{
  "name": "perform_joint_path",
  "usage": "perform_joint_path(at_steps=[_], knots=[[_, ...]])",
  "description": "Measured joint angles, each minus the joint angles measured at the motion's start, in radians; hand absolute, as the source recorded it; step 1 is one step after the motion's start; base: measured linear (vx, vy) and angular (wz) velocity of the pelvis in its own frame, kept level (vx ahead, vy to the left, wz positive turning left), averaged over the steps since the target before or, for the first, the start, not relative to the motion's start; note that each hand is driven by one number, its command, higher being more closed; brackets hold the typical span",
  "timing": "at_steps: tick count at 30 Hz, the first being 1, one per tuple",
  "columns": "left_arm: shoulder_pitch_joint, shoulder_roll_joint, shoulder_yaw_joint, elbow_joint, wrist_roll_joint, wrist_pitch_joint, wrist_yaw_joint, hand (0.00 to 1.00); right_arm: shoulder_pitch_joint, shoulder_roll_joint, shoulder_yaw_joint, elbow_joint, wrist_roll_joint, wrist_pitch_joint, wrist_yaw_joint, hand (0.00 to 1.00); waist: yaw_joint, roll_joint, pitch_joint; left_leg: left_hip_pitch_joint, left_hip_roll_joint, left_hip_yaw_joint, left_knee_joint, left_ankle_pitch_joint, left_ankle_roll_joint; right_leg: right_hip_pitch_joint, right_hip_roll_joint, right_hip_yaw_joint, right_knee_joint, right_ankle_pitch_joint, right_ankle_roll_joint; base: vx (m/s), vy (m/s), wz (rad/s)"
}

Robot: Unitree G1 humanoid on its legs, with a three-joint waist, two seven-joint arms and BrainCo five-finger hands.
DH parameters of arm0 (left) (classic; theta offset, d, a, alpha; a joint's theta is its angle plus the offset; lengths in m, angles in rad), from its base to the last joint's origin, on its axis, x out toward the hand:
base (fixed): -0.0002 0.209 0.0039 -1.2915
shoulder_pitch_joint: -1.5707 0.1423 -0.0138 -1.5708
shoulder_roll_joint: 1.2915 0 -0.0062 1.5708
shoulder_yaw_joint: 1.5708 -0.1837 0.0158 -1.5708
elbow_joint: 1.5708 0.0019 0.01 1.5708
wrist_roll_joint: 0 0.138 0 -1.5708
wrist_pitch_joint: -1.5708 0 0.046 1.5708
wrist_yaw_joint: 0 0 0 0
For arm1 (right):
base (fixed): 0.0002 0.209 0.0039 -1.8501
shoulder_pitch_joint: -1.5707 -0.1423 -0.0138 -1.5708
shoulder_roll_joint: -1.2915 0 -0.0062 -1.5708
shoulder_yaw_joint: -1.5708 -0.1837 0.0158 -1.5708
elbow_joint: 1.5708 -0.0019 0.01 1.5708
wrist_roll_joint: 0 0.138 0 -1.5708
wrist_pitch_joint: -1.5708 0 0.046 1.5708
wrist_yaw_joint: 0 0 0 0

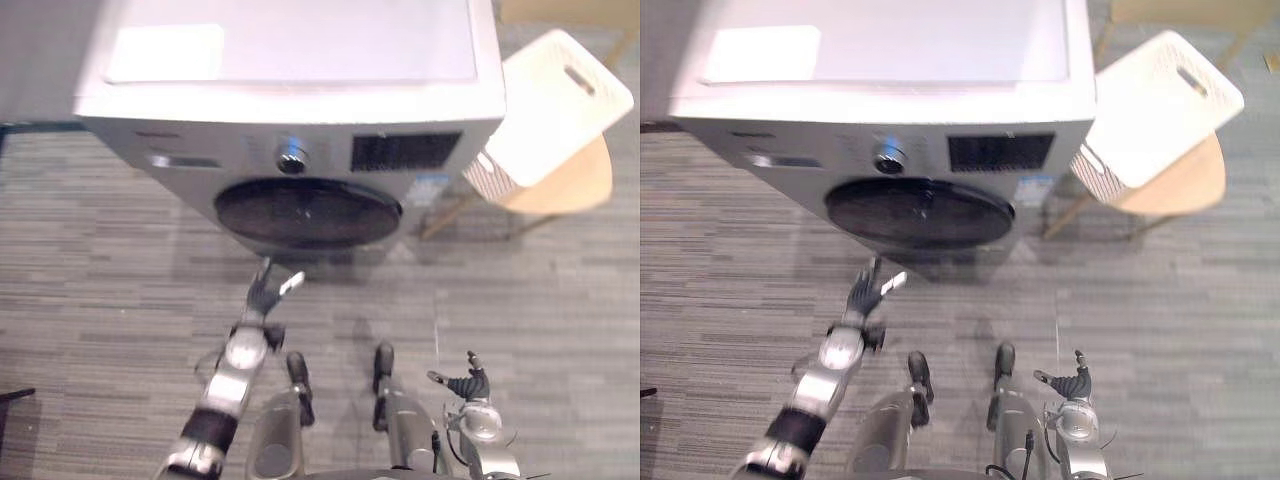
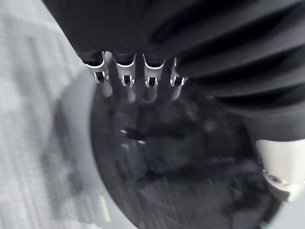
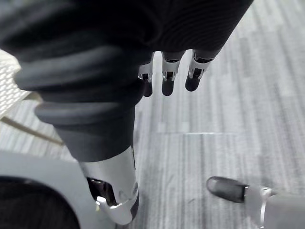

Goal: Pick up the laundry basket with both hands and put the clothes into the washing machine.

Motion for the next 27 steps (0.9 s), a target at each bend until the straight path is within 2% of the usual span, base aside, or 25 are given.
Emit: perform_joint_path(at_steps=[3, 5, 7, 8, 10, 12, 15, 16, 17, 18, 19, 20, 21, 22, 23, 24, 25, 26, 27], knots=[[0.008, -0.063, 0.146, 0.213, 0.006, 0.002, -0.004, 0.0, -0.053, -0.011, -0.013, 0.107, 0.0, 0.002, 0.019, 0.0, 0.003, 0.008, -0.026, 0.033, -0.015, -0.045, -0.021, 0.012, -0.002, 0.065, -0.003, -0.046, -0.032, 0.0, 0.001, 0.06, 0.018, 0.42], [0.006, -0.066, 0.22, 0.318, 0.005, 0.006, 0.003, 0.0, -0.064, -0.012, -0.016, 0.14, 0.0, 0.002, 0.02, 0.0, 0.01, 0.007, -0.028, 0.043, -0.019, -0.073, -0.024, 0.022, -0.006, 0.092, -0.005, -0.089, -0.033, -0.007, 0.008, 0.01, 0.002, 0.56], [-0.002, -0.06, 0.276, 0.398, 0.006, 0.013, 0.013, 0.0, -0.07, -0.018, -0.023, 0.184, 0.002, 0.003, 0.022, 0.0, 0.022, 0.009, -0.03, 0.023, -0.023, -0.088, -0.026, 0.058, -0.001, 0.113, -0.026, -0.163, -0.026, -0.019, 0.007, -0.07, 0.028, 0.97], [-0.002, -0.059, 0.291, 0.419, 0.006, 0.015, 0.025, 0.0, -0.071, -0.018, -0.038, 0.198, 0.003, 0.004, 0.024, 0.0, 0.022, 0.009, -0.033, 0.009, -0.028, -0.057, -0.029, 0.073, 0.009, 0.116, -0.038, -0.204, -0.02, -0.027, 0.008, -0.15, 0.093, 1.21], [0.004, -0.06, 0.294, 0.461, 0.026, 0.021, 0.034, 0.0, -0.075, -0.023, -0.061, 0.232, 0.003, 0.009, 0.035, 0.0, 0.027, 0.014, -0.039, -0.013, 0.003, 0.155, -0.007, 0.039, 0.064, 0.117, -0.059, -0.275, 0.01, -0.059, 0.02, -0.11, 0.132, 1.15], [0.025, -0.066, 0.32, 0.474, 0.04, 0.027, 0.037, 0.0, -0.074, -0.028, -0.065, 0.235, 0.002, 0.012, 0.038, 0.0, 0.026, 0.01, -0.043, -0.014, -0.001, 0.191, -0.01, 0.038, 0.068, 0.139, -0.083, -0.324, 0.022, -0.073, 0.046, 0.0, 0.118, 0.89], [0.045, -0.062, 0.359, 0.474, 0.055, 0.034, 0.046, 0.0, -0.07, -0.001, -0.064, 0.249, 0.001, 0.017, 0.042, 0.0, 0.049, -0.031, -0.057, -0.016, -0.045, 0.15, -0.014, 0.023, 0.088, 0.166, -0.113, -0.376, 0.036, -0.092, 0.073, 0.06, 0.131, 0.62], [0.052, -0.062, 0.367, 0.473, 0.054, 0.034, 0.046, 0.0, -0.069, 0.01, -0.064, 0.258, 0.001, 0.019, 0.043, 0.0, 0.051, -0.052, -0.068, -0.016, -0.079, 0.131, -0.009, 0.007, 0.1, 0.18, -0.14, -0.405, 0.058, -0.116, 0.097, 0.17, 0.202, 0.87], [0.057, -0.063, 0.367, 0.47, 0.054, 0.033, 0.045, 0.0, -0.069, 0.014, -0.054, 0.263, 0.0, 0.02, 0.045, 0.0, 0.054, -0.075, -0.079, -0.017, -0.101, 0.124, 0.017, -0.03, 0.101, 0.183, -0.18, -0.425, 0.115, -0.175, 0.112, 0.18, 0.17, 0.94], [0.06, -0.062, 0.367, 0.468, 0.053, 0.033, 0.045, 0.0, -0.069, 0.017, -0.041, 0.263, -0.001, 0.018, 0.047, 0.0, 0.051, -0.087, -0.081, -0.017, -0.106, 0.124, 0.044, -0.041, 0.11, 0.189, -0.2, -0.425, 0.151, -0.191, 0.115, 0.22, 0.108, 0.96], [0.066, -0.057, 0.367, 0.459, 0.051, 0.034, 0.047, 0.0, -0.062, 0.017, -0.033, 0.263, -0.012, 0.019, 0.058, 0.0, 0.051, -0.1, -0.077, -0.017, -0.123, 0.089, 0.099, -0.08, 0.13, 0.184, -0.258, -0.41, 0.291, -0.194, 0.099, 0.29, 0.153, 1.07], [0.072, -0.065, 0.361, 0.444, 0.046, 0.034, 0.047, 0.0, -0.064, 0.013, -0.012, 0.259, -0.027, 0.02, 0.064, 0.0, 0.052, -0.08, -0.083, -0.003, -0.127, 0.037, 0.147, -0.117, 0.143, 0.103, -0.308, -0.309, 0.561, -0.144, -0.017, 0.24, 0.131, 0.99], [0.074, -0.065, 0.357, 0.437, 0.043, 0.034, 0.048, 0.0, -0.064, 0.014, -0.005, 0.257, -0.03, 0.02, 0.065, 0.0, 0.051, -0.074, -0.083, 0.002, -0.133, 0.025, 0.152, -0.118, 0.146, 0.081, -0.308, -0.271, 0.615, -0.121, -0.052, 0.26, 0.232, 1.1], [0.077, -0.062, 0.343, 0.401, 0.042, 0.032, 0.05, 0.0, -0.066, 0.032, 0.009, 0.256, -0.034, 0.019, 0.066, 0.0, 0.046, -0.059, -0.075, 0.016, -0.142, -0.042, 0.157, -0.117, 0.162, -0.014, -0.258, -0.108, 0.784, -0.151, -0.035, 0.28, 0.103, 1.43], [0.054, -0.059, 0.345, 0.382, 0.025, 0.029, 0.059, 0.0, -0.069, 0.05, 0.011, 0.255, -0.036, 0.019, 0.066, 0.0, 0.021, -0.065, -0.076, 0.03, -0.149, -0.13, 0.148, -0.123, 0.17, -0.068, -0.164, -0.02, 0.832, -0.241, -0.012, 0.28, 0.103, 1.74], [0.04, -0.06, 0.347, 0.382, 0.016, 0.026, 0.066, 0.0, -0.069, 0.05, 0.014, 0.253, -0.036, 0.018, 0.066, 0.0, 0.018, -0.066, -0.075, 0.038, -0.161, -0.168, 0.146, -0.127, 0.174, -0.089, -0.132, 0.011, 0.823, -0.271, -0.019, 0.29, -0.035, 1.95], [0.025, -0.067, 0.348, 0.379, 0.004, 0.014, 0.069, 0.0, -0.07, 0.047, 0.014, 0.254, -0.036, 0.019, 0.066, 0.0, 0.023, -0.076, -0.068, 0.072, -0.201, -0.226, 0.14, -0.13, 0.177, -0.13, -0.083, 0.063, 0.789, -0.308, -0.017, 0.25, -0.027, 1.42], [0.025, -0.075, 0.349, 0.377, 0.004, 0.012, 0.07, 0.0, -0.069, 0.046, 0.014, 0.251, -0.036, 0.019, 0.065, 0.0, 0.023, -0.081, -0.066, 0.09, -0.22, -0.255, 0.137, -0.132, 0.182, -0.148, -0.061, 0.091, 0.765, -0.315, -0.014, 0.39, -0.047, 1.84], [0.02, -0.094, 0.35, 0.375, 0.003, 0.013, 0.071, 0.0, -0.056, 0.046, 0.013, 0.22, -0.035, 0.021, 0.065, 0.0, 0.016, -0.079, -0.064, 0.112, -0.254, -0.33, 0.144, -0.143, 0.187, -0.194, -0.026, 0.162, 0.715, -0.318, -0.012, 0.41, -0.076, 2.1]])
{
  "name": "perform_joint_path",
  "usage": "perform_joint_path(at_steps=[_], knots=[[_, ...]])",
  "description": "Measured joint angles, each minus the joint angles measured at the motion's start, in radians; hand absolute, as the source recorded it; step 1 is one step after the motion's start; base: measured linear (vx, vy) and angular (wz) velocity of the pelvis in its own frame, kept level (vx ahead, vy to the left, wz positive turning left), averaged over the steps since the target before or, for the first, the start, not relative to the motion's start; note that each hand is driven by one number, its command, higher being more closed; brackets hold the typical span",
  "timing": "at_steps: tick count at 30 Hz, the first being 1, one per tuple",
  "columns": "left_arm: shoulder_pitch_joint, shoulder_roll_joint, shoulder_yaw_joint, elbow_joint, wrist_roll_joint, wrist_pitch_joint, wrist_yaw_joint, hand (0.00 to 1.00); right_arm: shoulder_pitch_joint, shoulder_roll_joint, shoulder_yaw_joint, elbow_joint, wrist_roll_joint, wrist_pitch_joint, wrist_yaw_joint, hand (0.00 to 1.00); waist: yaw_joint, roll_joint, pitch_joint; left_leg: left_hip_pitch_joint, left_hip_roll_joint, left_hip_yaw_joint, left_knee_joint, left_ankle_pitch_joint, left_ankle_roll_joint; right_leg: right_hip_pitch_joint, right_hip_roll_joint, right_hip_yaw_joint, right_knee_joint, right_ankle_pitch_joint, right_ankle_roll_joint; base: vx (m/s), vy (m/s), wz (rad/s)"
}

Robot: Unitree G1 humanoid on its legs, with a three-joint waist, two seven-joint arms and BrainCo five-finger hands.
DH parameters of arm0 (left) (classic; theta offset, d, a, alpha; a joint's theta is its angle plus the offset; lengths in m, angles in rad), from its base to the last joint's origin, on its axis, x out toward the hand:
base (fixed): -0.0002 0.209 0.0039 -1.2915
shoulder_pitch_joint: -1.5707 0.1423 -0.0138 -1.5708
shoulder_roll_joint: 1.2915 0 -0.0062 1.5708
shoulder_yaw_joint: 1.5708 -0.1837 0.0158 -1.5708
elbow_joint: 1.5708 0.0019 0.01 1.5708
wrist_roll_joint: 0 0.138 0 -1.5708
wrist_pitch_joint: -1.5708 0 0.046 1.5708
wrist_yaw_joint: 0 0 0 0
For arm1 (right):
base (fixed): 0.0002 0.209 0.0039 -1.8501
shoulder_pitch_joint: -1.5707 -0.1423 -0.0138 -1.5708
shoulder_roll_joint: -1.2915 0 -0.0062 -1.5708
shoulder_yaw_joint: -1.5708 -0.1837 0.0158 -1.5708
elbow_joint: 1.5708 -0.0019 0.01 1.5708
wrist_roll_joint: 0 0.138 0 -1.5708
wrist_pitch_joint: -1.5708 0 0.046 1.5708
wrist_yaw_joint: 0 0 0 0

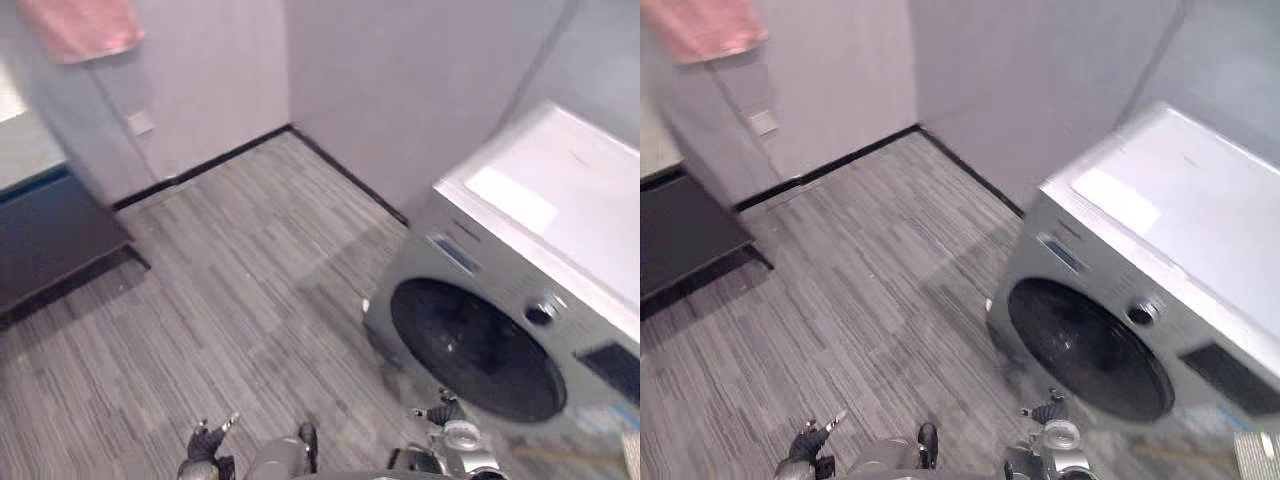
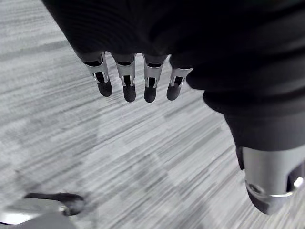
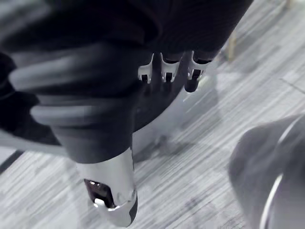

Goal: Pick up the laundry basket with both hands and put the clothes into the washing machine.

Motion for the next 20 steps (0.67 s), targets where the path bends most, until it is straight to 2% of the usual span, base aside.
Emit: perform_joint_path(at_steps=[1, 2, 3, 4, 5, 6, 7, 8, 10, 11, 13, 15, 16, 17, 20], knots=[[-0.011, -0.018, 0.003, 0.0, 0.0, 0.0, 0.001, 0.0, 0.017, -0.006, 0.001, -0.037, 0.001, 0.0, 0.001, 0.0, -0.01, 0.013, 0.007, 0.017, -0.017, -0.081, 0.024, -0.017, 0.004, -0.036, 0.041, 0.064, -0.059, 0.004, 0.007, 0.36, -0.1, 2.26], [-0.014, -0.026, 0.005, 0.0, 0.0, 0.0, 0.002, 0.0, 0.023, -0.008, 0.001, -0.05, 0.001, -0.001, 0.002, 0.0, -0.017, 0.013, 0.01, 0.03, -0.023, -0.125, 0.035, -0.027, 0.002, -0.05, 0.061, 0.096, -0.092, 0.01, 0.016, 0.35, -0.169, 2.33], [-0.014, -0.028, 0.007, 0.0, 0.0, 0.0, 0.003, 0.0, 0.031, -0.009, 0.001, -0.068, 0.001, -0.001, 0.003, 0.0, -0.022, 0.036, 0.023, 0.049, -0.04, -0.211, 0.049, -0.046, -0.01, -0.061, 0.083, 0.156, -0.16, 0.032, 0.034, 0.37, -0.245, 2.0], [-0.013, -0.032, 0.015, 0.001, 0.002, 0.0, 0.002, 0.0, 0.039, -0.011, 0.002, -0.081, -0.002, 0.0, 0.006, 0.0, -0.024, 0.019, 0.017, 0.068, -0.053, -0.27, 0.068, -0.065, -0.019, -0.065, 0.076, 0.189, -0.204, 0.051, 0.05, 0.38, -0.276, 2.17], [-0.011, -0.034, 0.02, 0.001, 0.002, -0.001, 0.003, 0.0, 0.05, -0.013, 0.005, -0.088, -0.003, -0.001, 0.016, 0.0, -0.023, 0.013, 0.014, 0.071, -0.066, -0.31, 0.098, -0.09, -0.034, -0.063, 0.058, 0.201, -0.239, 0.088, 0.047, 0.44, -0.313, 2.27], [-0.011, -0.024, 0.029, 0.003, 0.003, -0.001, 0.004, 0.0, 0.057, -0.01, 0.019, -0.086, -0.006, 0.0, 0.021, 0.0, -0.027, 0.004, 0.014, 0.06, -0.075, -0.31, 0.164, -0.123, -0.081, -0.038, 0.017, 0.149, -0.259, 0.209, 0.023, 0.36, -0.253, 2.18], [-0.018, -0.037, 0.047, 0.007, 0.004, 0.0, 0.004, 0.0, 0.057, -0.02, 0.021, -0.083, -0.01, 0.004, 0.023, 0.0, -0.032, 0.027, 0.017, 0.041, -0.04, -0.273, 0.223, -0.139, -0.114, -0.015, 0.015, 0.078, -0.257, 0.2, 0.021, 0.44, -0.28, 1.92], [-0.016, -0.055, 0.064, 0.006, 0.004, -0.001, 0.005, 0.0, 0.044, -0.022, 0.022, -0.089, -0.018, 0.005, 0.023, 0.0, -0.027, 0.063, 0.011, 0.014, 0.009, -0.196, 0.274, -0.144, -0.161, 0.022, 0.031, 0.032, -0.288, 0.196, 0.001, 0.45, -0.295, 1.12], [0.006, -0.087, 0.113, 0.006, 0.004, 0.003, 0.015, 0.0, 0.018, -0.014, 0.038, -0.1, -0.034, 0.006, 0.026, 0.0, -0.02, 0.074, 0.011, -0.026, 0.141, 0.068, 0.388, -0.117, -0.226, 0.109, 0.071, -0.031, -0.352, 0.188, -0.037, 0.41, -0.28, 0.62], [0.012, -0.093, 0.112, 0.004, 0.003, 0.004, 0.016, 0.0, 0.019, 0.009, 0.038, -0.111, -0.034, 0.004, 0.031, 0.0, -0.02, 0.063, 0.012, -0.036, 0.236, 0.238, 0.427, -0.129, -0.218, 0.17, 0.084, -0.061, -0.399, 0.187, -0.054, 0.23, -0.176, 0.47], [0.006, -0.093, 0.084, 0.002, 0.003, 0.003, 0.015, 0.0, 0.018, 0.01, 0.033, -0.11, -0.033, 0.006, 0.036, 0.0, -0.022, 0.053, 0.001, -0.029, 0.286, 0.341, 0.365, -0.139, -0.203, 0.203, 0.08, -0.087, -0.443, 0.194, -0.065, 0.14, -0.122, 0.46], [-0.008, -0.093, 0.054, -0.001, 0.005, 0.002, 0.005, 0.0, 0.016, 0.003, 0.014, -0.103, -0.033, 0.008, 0.037, 0.0, -0.023, 0.052, -0.005, -0.025, 0.296, 0.364, 0.199, -0.127, -0.209, 0.217, 0.073, -0.101, -0.482, 0.207, -0.058, 0.06, -0.026, 0.3], [-0.015, -0.093, 0.046, 0.0, 0.006, 0.001, -0.006, 0.0, 0.014, -0.007, 0.01, -0.089, -0.033, 0.007, 0.037, 0.0, -0.025, 0.068, -0.015, -0.021, 0.296, 0.346, 0.099, -0.079, -0.22, 0.216, 0.077, -0.112, -0.495, 0.214, -0.048, 0.03, 0.09, 0.17], [-0.035, -0.079, 0.037, 0.013, 0.01, 0.001, -0.008, 0.0, 0.012, -0.016, -0.001, -0.056, -0.032, 0.012, 0.036, 0.0, -0.022, 0.059, -0.026, -0.003, 0.274, 0.35, 0.027, -0.013, -0.185, 0.221, 0.067, -0.105, -0.534, 0.24, -0.027, 0.02, 0.087, 0.13], [-0.04, -0.048, 0.035, 0.014, 0.017, 0.001, -0.014, 0.0, 0.029, 0.008, -0.011, -0.033, -0.032, 0.019, 0.037, 0.0, -0.022, 0.047, -0.03, 0.032, 0.239, 0.368, -0.036, 0.017, -0.172, 0.252, 0.057, -0.088, -0.603, 0.276, -0.015, 0.03, 0.097, -0.03]])
